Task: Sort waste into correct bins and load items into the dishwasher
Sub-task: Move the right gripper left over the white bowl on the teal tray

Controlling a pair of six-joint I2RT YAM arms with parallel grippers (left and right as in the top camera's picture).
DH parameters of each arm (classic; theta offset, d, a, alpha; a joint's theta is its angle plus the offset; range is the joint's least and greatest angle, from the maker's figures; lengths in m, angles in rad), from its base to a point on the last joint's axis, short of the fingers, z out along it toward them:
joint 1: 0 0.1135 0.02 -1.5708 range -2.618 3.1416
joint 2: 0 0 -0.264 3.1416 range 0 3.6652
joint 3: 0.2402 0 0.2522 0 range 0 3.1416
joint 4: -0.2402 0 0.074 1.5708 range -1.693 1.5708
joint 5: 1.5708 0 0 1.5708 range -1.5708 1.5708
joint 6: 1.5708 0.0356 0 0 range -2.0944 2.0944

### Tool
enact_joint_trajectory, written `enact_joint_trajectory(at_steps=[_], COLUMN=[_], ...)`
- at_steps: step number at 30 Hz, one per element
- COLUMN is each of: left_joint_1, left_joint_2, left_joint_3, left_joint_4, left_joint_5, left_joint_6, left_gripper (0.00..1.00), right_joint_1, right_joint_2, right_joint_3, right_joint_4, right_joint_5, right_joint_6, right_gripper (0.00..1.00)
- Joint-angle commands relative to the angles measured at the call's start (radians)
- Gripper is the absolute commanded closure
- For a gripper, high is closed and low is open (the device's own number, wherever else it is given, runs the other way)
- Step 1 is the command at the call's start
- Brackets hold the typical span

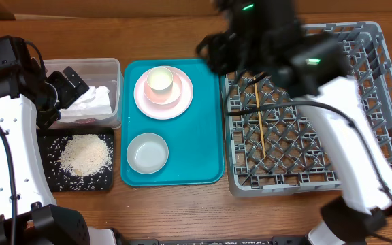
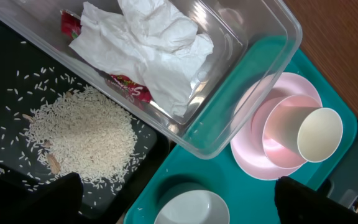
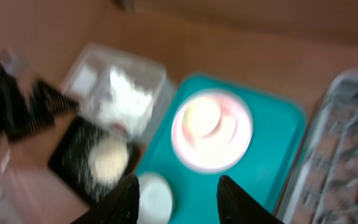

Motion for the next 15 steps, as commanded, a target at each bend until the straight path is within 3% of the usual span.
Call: enact_joint_trajectory(at_steps=[1,15], left_joint_1=[0.003,0.003], left_joint_2=[-0.008,-0.008], left_joint_3=[0.022,0.022], left_joint_4=[0.001,0.001], left_joint_5=[0.006,0.006], left_joint_6=[0.001,0.001], left_gripper=[0.00,0.00], right_joint_1=[0.085,0.370], right_joint_2=[0.072,0.265], right_joint_3=[-0.011,-0.011], right_joint_4=[-0.064,-0.231], right_joint_5=[-0.002,0.066], right_joint_6=[-0.023,-0.044], right_gripper=[0.59,0.59])
